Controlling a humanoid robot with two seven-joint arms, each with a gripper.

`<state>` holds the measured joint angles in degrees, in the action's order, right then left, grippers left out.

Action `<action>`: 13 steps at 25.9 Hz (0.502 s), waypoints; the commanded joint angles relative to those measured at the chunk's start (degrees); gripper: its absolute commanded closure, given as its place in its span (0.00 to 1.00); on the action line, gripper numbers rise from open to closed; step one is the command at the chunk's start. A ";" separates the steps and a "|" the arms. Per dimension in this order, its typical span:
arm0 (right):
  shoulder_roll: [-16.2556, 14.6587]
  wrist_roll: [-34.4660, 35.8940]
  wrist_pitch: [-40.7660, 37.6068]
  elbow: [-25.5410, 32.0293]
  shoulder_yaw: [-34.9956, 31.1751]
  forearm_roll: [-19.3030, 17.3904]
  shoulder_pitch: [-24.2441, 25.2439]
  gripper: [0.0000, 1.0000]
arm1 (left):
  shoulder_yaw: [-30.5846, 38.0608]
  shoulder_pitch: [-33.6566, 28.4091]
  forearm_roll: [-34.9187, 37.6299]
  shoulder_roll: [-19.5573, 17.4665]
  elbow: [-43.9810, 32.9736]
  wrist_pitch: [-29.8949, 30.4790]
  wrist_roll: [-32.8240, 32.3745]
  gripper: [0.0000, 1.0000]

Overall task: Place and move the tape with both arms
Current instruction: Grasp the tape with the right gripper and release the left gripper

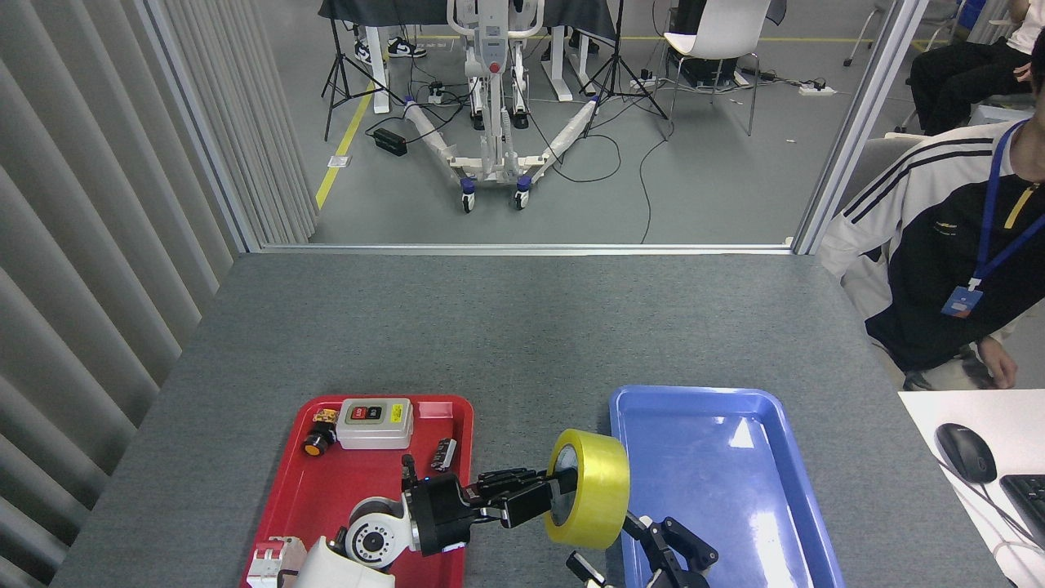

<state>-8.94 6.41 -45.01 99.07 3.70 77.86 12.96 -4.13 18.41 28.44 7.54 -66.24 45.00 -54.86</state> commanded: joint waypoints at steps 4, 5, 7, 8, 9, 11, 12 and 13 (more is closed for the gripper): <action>0.24 0.27 0.01 -0.02 -0.09 0.10 0.31 0.64 | -3.96 0.05 -0.05 0.01 -1.52 0.00 0.19 0.97; 0.33 0.27 0.01 -0.02 -0.09 0.10 0.31 0.67 | -3.96 0.05 -0.05 0.01 -1.70 0.00 0.19 0.97; 0.42 0.18 0.01 -0.02 -0.18 0.10 0.31 0.72 | -4.22 0.05 -0.05 0.10 -2.22 0.00 0.19 0.95; 0.42 0.18 0.01 -0.02 -0.18 0.10 0.31 0.76 | -4.49 0.05 -0.05 0.01 -2.66 0.00 0.19 0.91; 0.42 0.18 0.01 -0.02 -0.27 0.18 0.23 0.78 | -4.66 0.05 -0.14 0.02 -3.10 0.00 0.28 0.80; 0.33 0.18 0.01 -0.02 -0.53 0.19 0.14 0.79 | -4.13 0.13 -0.40 0.10 -3.98 0.00 0.54 0.43; 0.24 0.18 0.01 -0.02 -0.71 0.10 0.14 0.79 | -3.96 0.13 -0.75 0.10 -4.07 0.00 0.54 0.29; 0.15 0.18 0.01 -0.02 -0.80 0.10 0.14 0.80 | -3.69 0.22 -0.84 0.19 -4.07 0.00 0.63 0.21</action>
<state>-8.59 7.58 -45.29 99.09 3.26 77.99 13.12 -8.29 18.47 28.04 7.64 -69.69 43.13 -54.64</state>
